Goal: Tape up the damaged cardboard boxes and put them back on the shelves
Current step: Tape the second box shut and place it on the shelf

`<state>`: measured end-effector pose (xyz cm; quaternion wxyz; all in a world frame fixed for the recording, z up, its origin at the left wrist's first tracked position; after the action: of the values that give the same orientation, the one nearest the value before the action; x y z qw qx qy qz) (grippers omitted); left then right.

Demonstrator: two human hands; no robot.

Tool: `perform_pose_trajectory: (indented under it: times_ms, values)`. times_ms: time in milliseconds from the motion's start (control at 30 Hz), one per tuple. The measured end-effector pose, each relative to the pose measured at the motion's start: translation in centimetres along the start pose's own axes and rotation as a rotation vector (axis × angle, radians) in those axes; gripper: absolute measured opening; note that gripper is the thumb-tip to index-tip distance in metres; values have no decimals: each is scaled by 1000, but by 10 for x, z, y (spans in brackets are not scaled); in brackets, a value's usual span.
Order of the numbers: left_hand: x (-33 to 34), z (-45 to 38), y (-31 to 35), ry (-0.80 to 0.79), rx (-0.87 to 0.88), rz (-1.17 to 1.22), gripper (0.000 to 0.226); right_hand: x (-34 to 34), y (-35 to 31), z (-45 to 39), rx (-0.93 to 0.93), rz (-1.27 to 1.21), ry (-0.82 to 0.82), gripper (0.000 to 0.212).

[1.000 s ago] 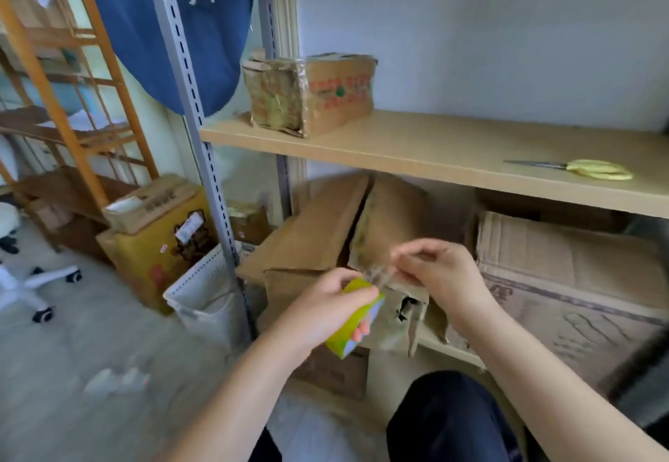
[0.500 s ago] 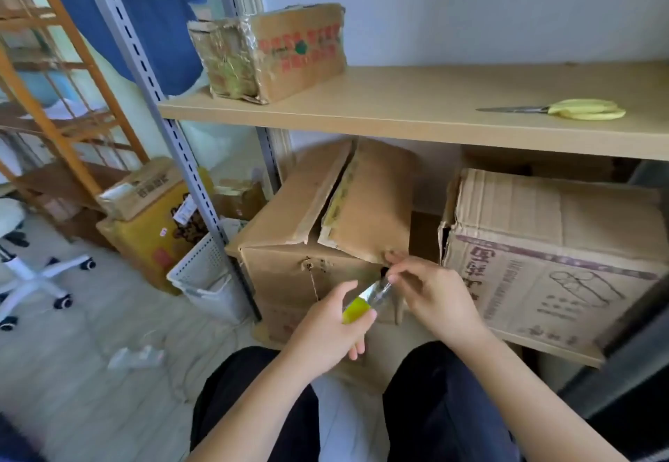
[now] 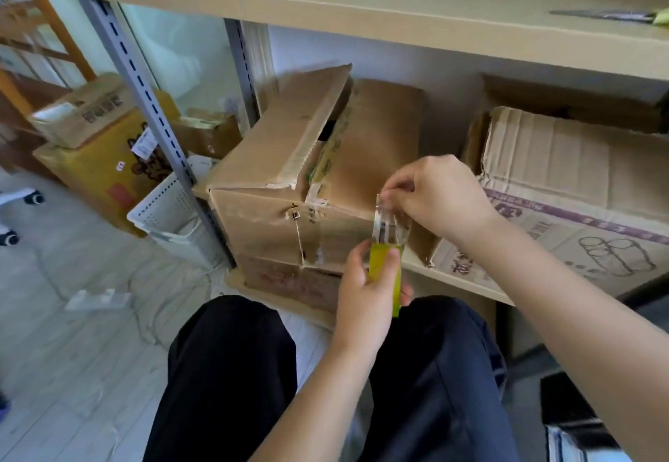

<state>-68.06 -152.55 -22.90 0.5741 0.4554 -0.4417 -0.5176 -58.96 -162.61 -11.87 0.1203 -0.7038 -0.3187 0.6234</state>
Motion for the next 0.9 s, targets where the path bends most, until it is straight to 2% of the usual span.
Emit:
perform_pose_trajectory:
  times_ms: [67,167,333,467,533,567,633,667,700,800,833,900]
  values:
    - [1,-2,7,11,-40,-2,8,3,-2,-4,2,21,25,10]
    - [0,-5,14,30,-70,-58,14,14,-4,-1,-35,37,45,17]
    - [-5,-12,17,23,-106,-180,22,26,10,13,-91,-32,248,14]
    - [-7,-14,19,-9,-163,-202,27,28,13,15,-90,8,300,15]
    - [-6,-16,20,-18,-177,-219,29,25,15,10,-69,-19,268,10]
    - [-5,-18,20,-21,-185,-220,30,24,17,7,-41,-26,252,16]
    - [-2,-21,20,-24,-201,-226,31,21,23,2,62,-7,215,59]
    - [-1,-22,20,-25,-203,-222,31,18,23,0,91,3,204,75]
    - [0,-22,20,-26,-202,-211,31,17,21,0,66,22,203,79]
    - [0,-19,14,-30,-188,-166,31,26,11,9,-256,135,119,57]
    - [0,-20,10,-29,-187,-158,31,34,12,13,-333,124,15,55]
    - [-4,-22,0,-26,-189,-187,33,49,21,19,-341,77,-217,64]
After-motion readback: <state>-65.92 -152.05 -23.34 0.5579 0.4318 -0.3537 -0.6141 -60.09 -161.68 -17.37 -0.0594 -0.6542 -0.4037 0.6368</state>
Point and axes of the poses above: each hand's wrist, its own z-axis away from the middle knuckle, its own x-axis out of the palm, y = z × x, the point moved 3 cm from there along -z, towards the middle knuckle, and after that the axes turned 11 degrees about -z, right-handed, at the moved point
